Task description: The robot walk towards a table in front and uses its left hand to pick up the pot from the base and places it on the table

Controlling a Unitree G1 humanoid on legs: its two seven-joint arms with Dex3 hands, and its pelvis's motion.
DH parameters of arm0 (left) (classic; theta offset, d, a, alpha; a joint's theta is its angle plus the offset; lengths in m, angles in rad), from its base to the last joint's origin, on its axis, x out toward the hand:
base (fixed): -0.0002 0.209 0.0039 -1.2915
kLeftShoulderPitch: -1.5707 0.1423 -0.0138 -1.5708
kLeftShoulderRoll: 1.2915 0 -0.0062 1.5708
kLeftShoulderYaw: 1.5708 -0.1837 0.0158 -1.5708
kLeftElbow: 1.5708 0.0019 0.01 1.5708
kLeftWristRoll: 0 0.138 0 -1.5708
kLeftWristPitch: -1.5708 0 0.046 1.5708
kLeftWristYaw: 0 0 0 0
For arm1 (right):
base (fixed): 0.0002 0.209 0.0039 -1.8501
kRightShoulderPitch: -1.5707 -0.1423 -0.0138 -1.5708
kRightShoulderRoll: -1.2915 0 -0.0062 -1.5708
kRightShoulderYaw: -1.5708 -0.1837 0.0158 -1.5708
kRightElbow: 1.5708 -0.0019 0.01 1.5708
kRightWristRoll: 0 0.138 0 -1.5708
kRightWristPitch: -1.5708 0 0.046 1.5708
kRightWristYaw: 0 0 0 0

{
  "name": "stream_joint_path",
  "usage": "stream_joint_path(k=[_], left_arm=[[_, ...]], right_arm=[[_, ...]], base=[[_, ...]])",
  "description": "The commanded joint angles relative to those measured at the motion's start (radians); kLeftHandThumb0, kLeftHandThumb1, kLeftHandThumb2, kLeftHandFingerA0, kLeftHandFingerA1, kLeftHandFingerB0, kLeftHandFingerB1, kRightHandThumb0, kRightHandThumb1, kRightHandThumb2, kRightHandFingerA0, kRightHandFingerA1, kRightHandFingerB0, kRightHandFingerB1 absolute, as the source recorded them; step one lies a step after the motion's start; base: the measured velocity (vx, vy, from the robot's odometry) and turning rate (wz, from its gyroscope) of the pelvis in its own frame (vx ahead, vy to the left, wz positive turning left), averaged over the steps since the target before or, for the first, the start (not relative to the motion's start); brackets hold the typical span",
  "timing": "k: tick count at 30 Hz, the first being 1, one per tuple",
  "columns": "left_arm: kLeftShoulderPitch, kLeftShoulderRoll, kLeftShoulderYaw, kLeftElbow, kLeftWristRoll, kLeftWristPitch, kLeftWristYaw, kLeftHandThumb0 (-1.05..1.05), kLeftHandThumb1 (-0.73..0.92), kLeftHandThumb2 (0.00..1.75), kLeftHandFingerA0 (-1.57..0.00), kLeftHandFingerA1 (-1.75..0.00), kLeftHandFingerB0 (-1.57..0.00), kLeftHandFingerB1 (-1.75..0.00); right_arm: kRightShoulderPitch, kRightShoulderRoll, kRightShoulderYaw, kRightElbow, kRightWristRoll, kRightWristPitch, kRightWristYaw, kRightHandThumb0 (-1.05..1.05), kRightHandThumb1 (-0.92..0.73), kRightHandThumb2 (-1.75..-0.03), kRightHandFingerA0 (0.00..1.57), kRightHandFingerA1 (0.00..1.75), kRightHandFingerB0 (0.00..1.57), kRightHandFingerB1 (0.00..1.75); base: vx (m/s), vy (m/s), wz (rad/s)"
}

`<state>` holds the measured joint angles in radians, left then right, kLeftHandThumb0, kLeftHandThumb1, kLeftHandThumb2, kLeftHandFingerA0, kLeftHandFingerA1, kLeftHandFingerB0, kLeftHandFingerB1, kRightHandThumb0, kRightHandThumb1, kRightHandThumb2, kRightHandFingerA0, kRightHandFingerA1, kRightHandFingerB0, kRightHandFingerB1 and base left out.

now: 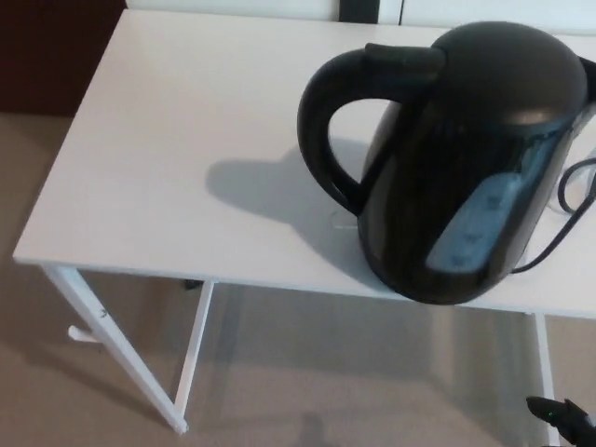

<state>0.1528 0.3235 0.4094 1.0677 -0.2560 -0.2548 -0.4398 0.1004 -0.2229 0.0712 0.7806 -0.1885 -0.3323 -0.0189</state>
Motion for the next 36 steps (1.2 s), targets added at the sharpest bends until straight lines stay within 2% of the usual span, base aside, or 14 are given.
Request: stream_joint_path(k=[1,13,14,17,18,30,31,32,36], left_arm=[[0.007,0.017,0.011,-0.002,-0.01,-0.009,0.003,0.0,0.39,0.85,-0.34,-0.57,-0.22,-0.51],[-0.03,0.019,0.017,0.011,-0.007,-0.01,0.018,0.01,0.38,0.85,-0.36,-0.58,-0.24,-0.52],[-0.019,0.015,0.021,0.003,-0.012,-0.003,0.018,0.02,0.55,0.56,-0.46,-0.41,-0.35,-0.35],[-0.002,0.009,0.028,-0.014,-0.019,0.01,0.019,0.02,0.55,0.56,-0.46,-0.41,-0.35,-0.35],[0.008,0.013,0.029,-0.015,-0.02,0.0,-0.003,0.01,0.39,0.86,-0.35,-0.58,-0.21,-0.51],[-0.004,0.016,0.025,0.023,-0.009,-0.008,-0.003,0.0,0.39,0.85,-0.36,-0.58,-0.22,-0.51],[0.014,0.012,0.027,0.021,-0.01,-0.013,-0.002,0.0,0.56,0.56,-0.45,-0.41,-0.35,-0.35],[0.009,0.012,0.023,0.019,-0.006,-0.011,0.006,0.0,0.38,0.85,-0.37,-0.58,-0.23,-0.51],[0.018,0.011,0.031,0.027,-0.014,-0.017,-0.002,0.0,0.39,0.85,-0.37,-0.58,-0.23,-0.52]], right_arm=[[0.0,-0.004,-0.003,0.003,0.001,0.007,0.0,-0.13,-0.5,-0.91,0.32,0.57,0.12,0.47],[-0.05,-0.002,-0.007,0.018,0.002,0.016,0.004,-0.13,-0.5,-0.92,0.32,0.57,0.11,0.47],[-0.043,-0.004,-0.004,0.022,-0.002,0.005,0.0,-0.12,-0.5,-0.91,0.32,0.57,0.12,0.48],[-0.032,-0.006,0.001,0.03,-0.009,-0.015,-0.007,-0.12,-0.5,-0.91,0.32,0.57,0.12,0.48],[-0.033,0.001,-0.002,0.041,0.0,-0.022,-0.001,-0.12,-0.49,-0.91,0.31,0.58,0.12,0.48],[-0.031,-0.006,-0.002,0.043,-0.004,-0.009,0.001,-0.12,-0.5,-0.91,0.31,0.57,0.11,0.47],[-0.019,-0.004,-0.003,0.045,0.002,-0.015,0.009,-0.11,-0.5,-0.91,0.31,0.57,0.12,0.48],[-0.03,-0.004,-0.003,0.047,0.002,-0.011,0.01,-0.11,-0.5,-0.91,0.31,0.57,0.12,0.48],[-0.019,-0.005,0.004,0.035,-0.006,-0.008,0.008,-0.1,-0.51,-0.92,0.31,0.57,0.12,0.47]], base=[[0.09,0.102,-0.16],[0.1,0.127,0.02],[0.07,-0.029,0.08],[0.03,-0.03,0.05],[0.0,0.0,0.0],[0.0,0.0,0.0],[0.0,0.0,0.0],[0.0,0.0,0.0],[0.0,0.0,0.0]])
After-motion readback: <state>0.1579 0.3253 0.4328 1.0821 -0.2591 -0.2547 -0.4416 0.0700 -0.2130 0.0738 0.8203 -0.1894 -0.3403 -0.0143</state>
